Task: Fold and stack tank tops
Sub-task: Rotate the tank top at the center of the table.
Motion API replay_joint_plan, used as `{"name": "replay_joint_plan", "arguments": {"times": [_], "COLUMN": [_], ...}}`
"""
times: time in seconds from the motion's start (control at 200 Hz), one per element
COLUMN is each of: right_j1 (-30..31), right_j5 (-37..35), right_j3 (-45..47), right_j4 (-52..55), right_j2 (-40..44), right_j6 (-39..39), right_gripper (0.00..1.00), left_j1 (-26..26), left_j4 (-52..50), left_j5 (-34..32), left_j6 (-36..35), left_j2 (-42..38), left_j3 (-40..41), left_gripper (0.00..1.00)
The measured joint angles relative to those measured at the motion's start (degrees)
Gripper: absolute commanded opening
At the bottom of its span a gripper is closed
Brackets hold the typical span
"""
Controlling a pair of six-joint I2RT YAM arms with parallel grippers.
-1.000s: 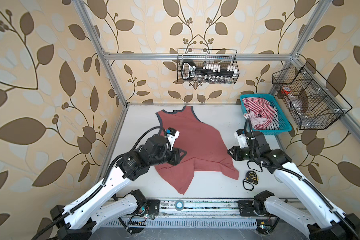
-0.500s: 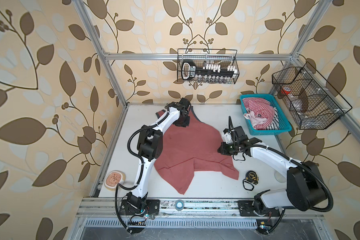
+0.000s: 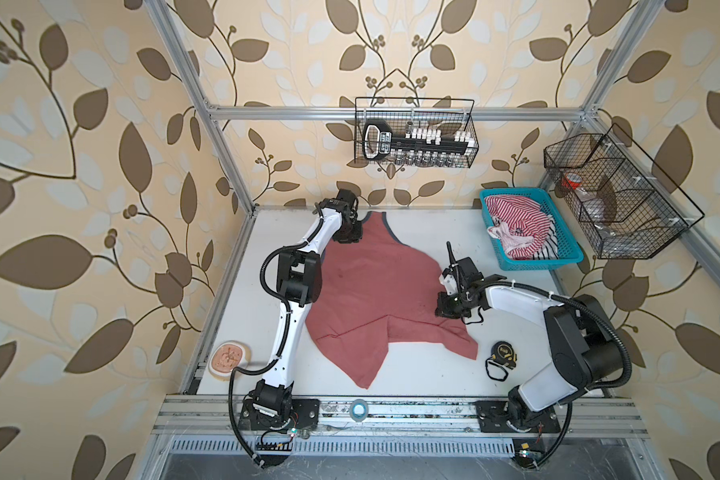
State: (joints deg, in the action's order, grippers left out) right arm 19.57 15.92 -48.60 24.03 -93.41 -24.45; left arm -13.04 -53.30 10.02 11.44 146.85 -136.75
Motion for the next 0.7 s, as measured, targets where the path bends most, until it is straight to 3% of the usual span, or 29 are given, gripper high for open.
{"name": "replay_joint_plan", "arguments": {"times": [0.195, 0.285, 0.41, 0.7], "right_j1": [-0.22, -0.83, -1.66, -2.45], "right_j5": [1.16, 2.43, 4.79, 8.46], "right_j3": [-0.04, -0.59, -3.82, -16.74], "right_j4": [-0.94, -1.4, -0.87, 1.73], "right_j2": [-1.42, -2.27, -5.46, -16.04], "right_j6": [-0.72, -1.38, -1.44, 0.44], "right_gripper": [0.06, 0.0, 0.0, 0.0], "left_j1": [2.43, 3.82, 6.03, 12.9], "left_j4": [3.61, 6.51, 13.77, 25.94], "left_j5": [5.64, 7.89, 9.51, 10.56], "left_j6": [4.5, 8.28, 15.26, 29.05], "left_j2": [1.88, 1.16, -3.48, -13.62], "left_j3": [0.35, 3.02, 13.0, 32.74], "left_gripper": [0.25, 0.23, 0.17, 0.17]}}
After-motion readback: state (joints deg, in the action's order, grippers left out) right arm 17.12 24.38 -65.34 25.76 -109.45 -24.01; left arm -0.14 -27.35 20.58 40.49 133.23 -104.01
